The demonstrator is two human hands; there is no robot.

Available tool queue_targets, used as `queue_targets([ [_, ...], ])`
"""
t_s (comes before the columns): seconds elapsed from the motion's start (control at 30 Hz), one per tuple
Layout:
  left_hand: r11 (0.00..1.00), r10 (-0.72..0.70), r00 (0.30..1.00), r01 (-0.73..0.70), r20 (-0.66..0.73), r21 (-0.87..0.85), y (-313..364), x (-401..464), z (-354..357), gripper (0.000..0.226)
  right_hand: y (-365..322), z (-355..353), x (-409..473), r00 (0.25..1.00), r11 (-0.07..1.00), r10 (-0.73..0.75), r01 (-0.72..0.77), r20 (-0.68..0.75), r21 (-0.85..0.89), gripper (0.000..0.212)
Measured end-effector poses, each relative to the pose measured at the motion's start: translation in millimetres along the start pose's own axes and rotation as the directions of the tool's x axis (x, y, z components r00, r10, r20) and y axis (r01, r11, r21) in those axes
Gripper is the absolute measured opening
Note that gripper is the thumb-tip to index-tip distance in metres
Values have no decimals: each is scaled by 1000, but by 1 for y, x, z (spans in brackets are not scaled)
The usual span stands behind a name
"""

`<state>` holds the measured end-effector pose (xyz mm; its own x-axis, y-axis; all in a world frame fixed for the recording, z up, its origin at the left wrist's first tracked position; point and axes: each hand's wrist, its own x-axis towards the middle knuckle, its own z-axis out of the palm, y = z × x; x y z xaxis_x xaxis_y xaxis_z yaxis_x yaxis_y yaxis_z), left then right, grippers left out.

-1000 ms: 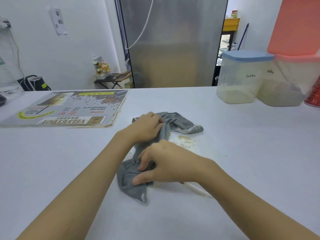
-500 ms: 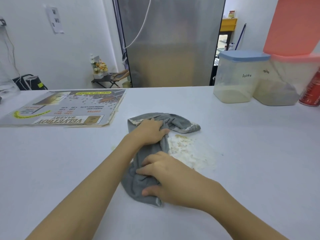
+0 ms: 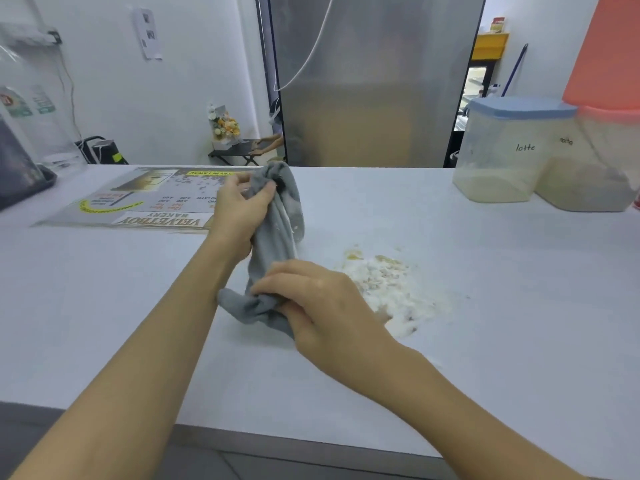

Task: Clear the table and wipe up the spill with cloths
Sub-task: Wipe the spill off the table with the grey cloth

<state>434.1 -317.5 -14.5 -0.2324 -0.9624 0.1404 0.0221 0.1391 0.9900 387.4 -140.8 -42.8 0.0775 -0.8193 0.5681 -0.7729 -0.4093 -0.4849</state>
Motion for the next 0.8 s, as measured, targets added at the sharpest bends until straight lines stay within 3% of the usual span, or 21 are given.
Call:
queue_targets([
  [0.07,920,264,962,-229,-69,316,2,-2,-15,24,-2,13,1,999,1000,15,-16,44,7,32],
  [0.13,673,413,908,-356,70,648,-10,-5,-25,31,-3,28,-4,977,995,73,-58,199,-77,43],
  [0.17,572,372,910,-379,182,728,-22,-6,-29,35,-3,35,-10,949,988,113,-75,295,-137,45],
  [0.23,481,168,915,-401,367,779,-50,-9,-31,39,-8,39,-19,903,978,169,-103,395,-181,46],
  [0.3,450,44,916,-374,398,811,-67,-14,-30,46,-11,34,-23,883,970,214,-140,417,-200,51],
  [0.4,414,27,911,-386,412,824,-67,-23,-13,50,-7,26,-27,884,948,279,-192,374,-253,37],
  [0.47,423,55,879,-450,473,787,-62,-36,6,47,-1,16,-34,888,932,320,-233,329,-278,29],
  [0.6,477,171,827,-545,536,689,-59,-64,40,41,18,-13,-55,915,906,394,-369,92,-210,23],
  [0.63,532,211,841,-526,498,664,-57,-66,43,41,19,-17,-57,919,907,389,-369,66,-203,23],
  [0.73,830,243,939,-332,245,449,-43,-62,35,35,14,-16,-50,960,936,281,-277,-13,-217,23],
  [0.8,911,224,970,-243,94,333,-30,-56,18,30,0,-3,-40,977,962,178,-198,-115,-189,22],
])
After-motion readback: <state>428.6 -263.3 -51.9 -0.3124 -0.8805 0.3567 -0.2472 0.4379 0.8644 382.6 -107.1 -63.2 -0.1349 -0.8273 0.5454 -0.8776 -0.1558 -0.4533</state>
